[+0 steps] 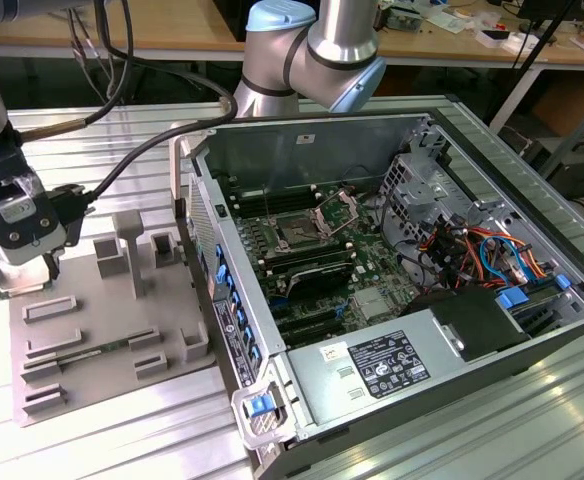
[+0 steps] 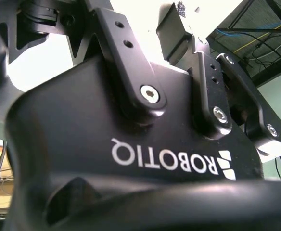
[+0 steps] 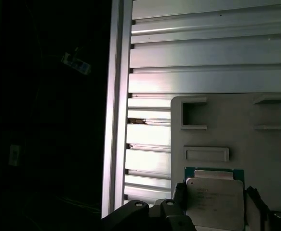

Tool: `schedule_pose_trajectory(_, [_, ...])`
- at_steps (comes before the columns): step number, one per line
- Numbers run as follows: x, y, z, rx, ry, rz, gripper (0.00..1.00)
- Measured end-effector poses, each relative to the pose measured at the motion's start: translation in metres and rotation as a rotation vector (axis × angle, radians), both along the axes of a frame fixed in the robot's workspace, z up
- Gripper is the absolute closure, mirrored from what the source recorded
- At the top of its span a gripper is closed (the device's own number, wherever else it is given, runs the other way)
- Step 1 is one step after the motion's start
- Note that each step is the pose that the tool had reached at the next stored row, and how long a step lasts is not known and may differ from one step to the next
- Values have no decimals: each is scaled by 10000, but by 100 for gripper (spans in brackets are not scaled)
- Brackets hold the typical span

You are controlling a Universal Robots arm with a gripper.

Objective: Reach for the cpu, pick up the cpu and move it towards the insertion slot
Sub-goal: 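Pick up the cpu and move it towards the insertion slot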

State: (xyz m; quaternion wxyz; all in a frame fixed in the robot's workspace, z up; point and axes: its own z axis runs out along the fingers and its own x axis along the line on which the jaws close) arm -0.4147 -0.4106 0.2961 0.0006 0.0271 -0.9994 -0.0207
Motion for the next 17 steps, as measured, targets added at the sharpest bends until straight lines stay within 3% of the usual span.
schedule_pose_trajectory(12, [0, 0, 50, 4, 0, 1, 45])
schedule_pose_trajectory(14, [0, 0, 95, 10, 0, 1, 45])
schedule_pose_trajectory(17, [0, 0, 104, 10, -1, 1, 45])
